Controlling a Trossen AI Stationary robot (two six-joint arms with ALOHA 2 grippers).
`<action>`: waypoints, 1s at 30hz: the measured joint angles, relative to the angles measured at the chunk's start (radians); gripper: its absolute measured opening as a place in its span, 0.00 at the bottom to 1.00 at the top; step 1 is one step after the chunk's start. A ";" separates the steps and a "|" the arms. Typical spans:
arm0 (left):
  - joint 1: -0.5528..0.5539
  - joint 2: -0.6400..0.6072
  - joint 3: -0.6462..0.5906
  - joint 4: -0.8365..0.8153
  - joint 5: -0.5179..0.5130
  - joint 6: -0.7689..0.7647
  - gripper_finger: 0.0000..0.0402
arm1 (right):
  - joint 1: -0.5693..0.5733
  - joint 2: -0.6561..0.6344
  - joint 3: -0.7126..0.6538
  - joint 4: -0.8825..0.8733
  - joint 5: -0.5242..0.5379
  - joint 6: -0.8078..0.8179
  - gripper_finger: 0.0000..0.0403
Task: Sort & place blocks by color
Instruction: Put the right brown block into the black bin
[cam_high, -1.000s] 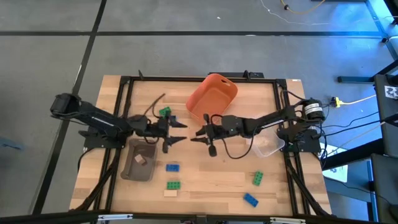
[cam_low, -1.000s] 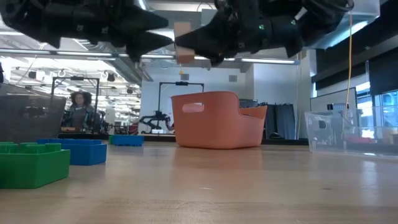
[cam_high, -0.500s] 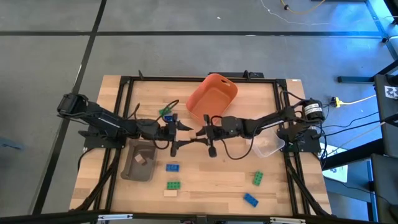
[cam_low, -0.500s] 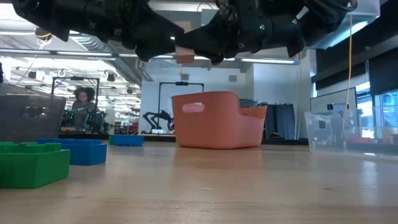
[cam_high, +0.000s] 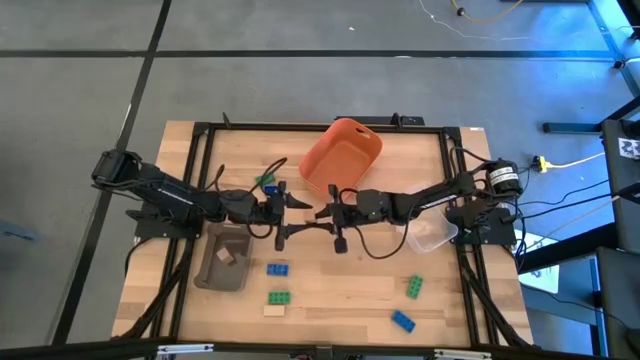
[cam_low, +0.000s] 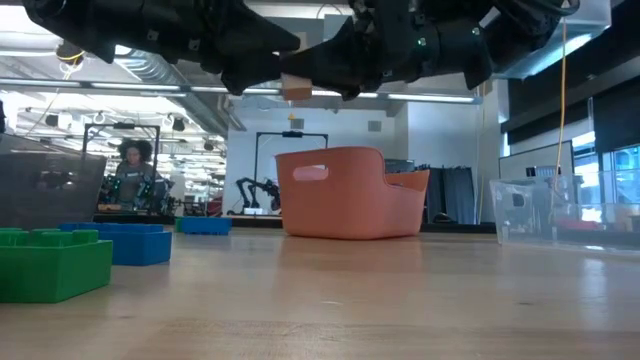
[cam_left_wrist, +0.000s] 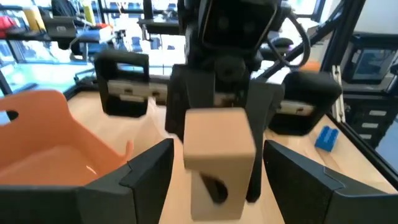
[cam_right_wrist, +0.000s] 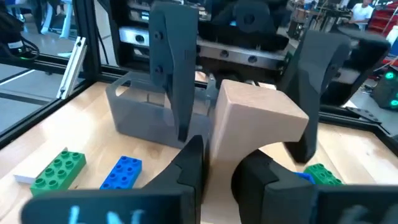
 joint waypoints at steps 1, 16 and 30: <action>0.001 0.000 0.000 -0.001 0.001 -0.003 0.59 | 0.000 0.000 0.000 0.001 -0.004 -0.001 0.14; 0.006 -0.001 0.000 -0.018 0.021 -0.020 0.33 | 0.000 0.000 0.000 0.012 -0.009 -0.006 0.14; 0.013 -0.003 0.000 -0.024 0.022 -0.036 0.17 | 0.001 0.000 -0.001 0.014 0.022 -0.001 0.27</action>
